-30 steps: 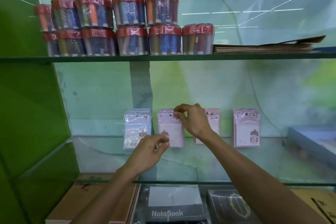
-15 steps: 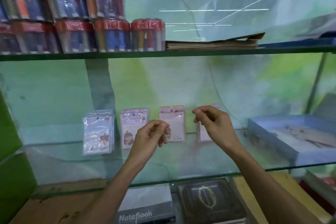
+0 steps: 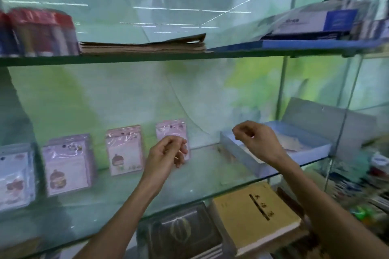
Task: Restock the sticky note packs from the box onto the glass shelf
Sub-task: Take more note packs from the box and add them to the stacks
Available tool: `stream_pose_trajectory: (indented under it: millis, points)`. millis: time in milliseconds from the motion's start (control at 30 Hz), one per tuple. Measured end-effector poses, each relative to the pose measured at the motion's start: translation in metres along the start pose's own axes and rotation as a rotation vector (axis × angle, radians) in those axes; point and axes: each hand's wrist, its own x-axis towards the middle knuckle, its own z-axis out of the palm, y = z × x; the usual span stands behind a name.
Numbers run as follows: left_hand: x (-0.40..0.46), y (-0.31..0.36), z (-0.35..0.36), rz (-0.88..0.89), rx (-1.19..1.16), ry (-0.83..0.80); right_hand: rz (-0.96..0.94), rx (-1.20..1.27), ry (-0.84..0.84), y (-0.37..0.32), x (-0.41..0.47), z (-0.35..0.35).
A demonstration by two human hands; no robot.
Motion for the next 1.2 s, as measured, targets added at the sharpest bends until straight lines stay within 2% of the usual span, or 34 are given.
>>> stream_pose_trajectory:
  millis: [200, 367, 500, 567, 667, 767, 867, 1033, 1200]
  points:
    - [0.022, -0.011, 0.060, -0.060, -0.011, -0.051, 0.265, -0.373, -0.261, 0.078, 0.032, -0.030]
    - [0.035, -0.018, 0.091, -0.104, -0.003, -0.075, 0.262, -0.651, -0.458, 0.090, 0.048, -0.028]
    - [0.041, -0.018, 0.107, -0.127, 0.003, -0.074, 0.249, -0.694, -0.554, 0.087, 0.057, -0.020]
    - [0.044, -0.019, 0.111, -0.135, 0.020, -0.077, 0.272, -0.637, -0.548, 0.086, 0.057, -0.022]
    - [0.045, -0.020, 0.112, -0.143, 0.035, -0.092, 0.325, -0.423, -0.394, 0.092, 0.060, -0.024]
    - [0.047, -0.018, 0.111, -0.137, 0.041, -0.096, 0.362, -0.127, -0.194, 0.099, 0.064, -0.026]
    - [0.049, -0.018, 0.108, -0.130, 0.038, -0.076, 0.402, 0.240, -0.098, 0.088, 0.064, -0.034]
    - [0.051, -0.022, 0.102, -0.113, 0.045, -0.045, 0.150, 0.308, 0.100, 0.065, 0.066, -0.049]
    - [0.050, -0.020, 0.100, -0.082, 0.020, -0.074, 0.156, 0.538, 0.079, 0.041, 0.062, -0.048]
